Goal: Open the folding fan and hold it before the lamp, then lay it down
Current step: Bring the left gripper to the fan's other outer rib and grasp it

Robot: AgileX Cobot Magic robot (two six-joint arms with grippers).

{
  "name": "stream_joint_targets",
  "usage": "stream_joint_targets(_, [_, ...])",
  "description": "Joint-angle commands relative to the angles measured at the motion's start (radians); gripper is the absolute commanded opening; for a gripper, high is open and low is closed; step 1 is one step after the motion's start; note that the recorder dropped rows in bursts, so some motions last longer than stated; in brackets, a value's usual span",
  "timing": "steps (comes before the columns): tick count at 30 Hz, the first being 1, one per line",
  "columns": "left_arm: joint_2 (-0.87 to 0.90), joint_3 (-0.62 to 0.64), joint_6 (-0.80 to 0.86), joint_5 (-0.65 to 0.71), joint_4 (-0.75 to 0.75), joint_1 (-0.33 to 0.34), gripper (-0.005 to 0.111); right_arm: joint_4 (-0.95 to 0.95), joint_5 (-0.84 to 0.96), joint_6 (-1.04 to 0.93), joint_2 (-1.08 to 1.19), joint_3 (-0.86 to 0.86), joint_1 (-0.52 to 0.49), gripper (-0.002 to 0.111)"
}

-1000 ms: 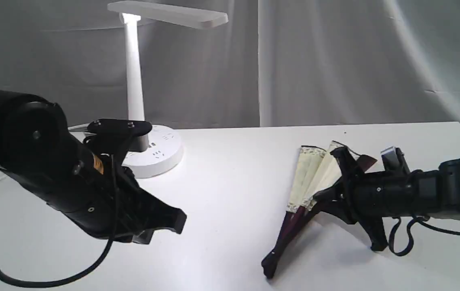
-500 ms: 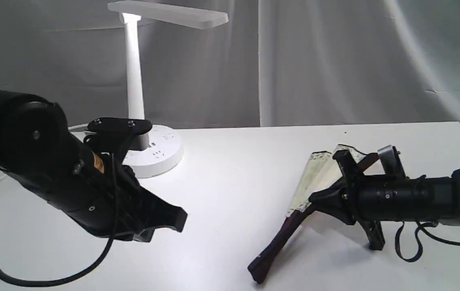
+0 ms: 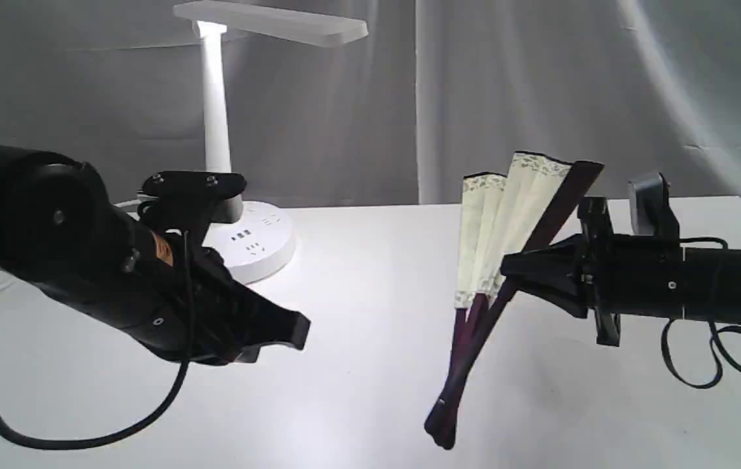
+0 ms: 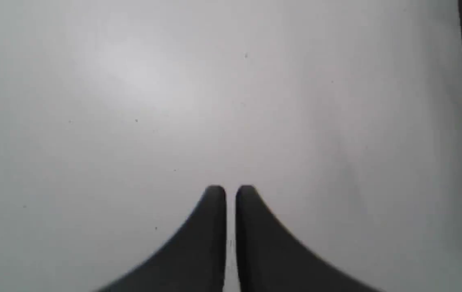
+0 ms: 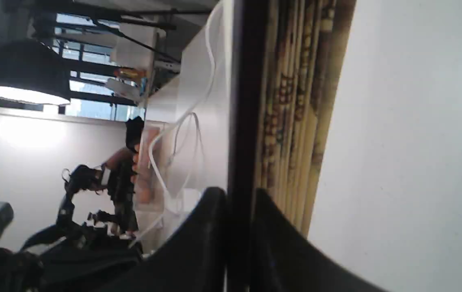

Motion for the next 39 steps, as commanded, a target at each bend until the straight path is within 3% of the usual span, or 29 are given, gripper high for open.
stream_joint_targets(1, [-0.003,-0.003,-0.002,-0.053,-0.048,-0.007,0.013,-0.097,0.028,-0.022,-0.024,0.006,-0.02,0.0])
stream_joint_targets(5, [-0.003,-0.003,0.004,-0.069,-0.078,-0.007,0.022,-0.11,0.028,-0.049,-0.057,0.052,-0.021,0.0])
stream_joint_targets(9, [-0.003,-0.003,0.024,-0.061,-0.078,-0.007,0.021,-0.117,0.028,-0.071,-0.1,0.103,-0.021,0.0])
stream_joint_targets(16, [-0.003,-0.005,0.051,-0.03,-0.078,-0.01,0.0,-0.156,0.028,-0.089,-0.185,0.174,-0.021,0.0])
stream_joint_targets(22, [0.039,-0.103,0.077,0.115,-0.078,-0.037,0.0,-0.187,0.028,-0.096,-0.257,0.232,-0.082,0.0])
stream_joint_targets(30, [0.086,-0.13,0.242,-0.033,-0.074,-0.147,0.0,-0.247,0.028,-0.1,-0.336,0.333,-0.183,0.0])
stream_joint_targets(39, [0.09,-0.128,0.26,-0.103,-0.078,-0.158,0.0,-0.264,0.028,-0.111,-0.34,0.337,-0.181,0.0])
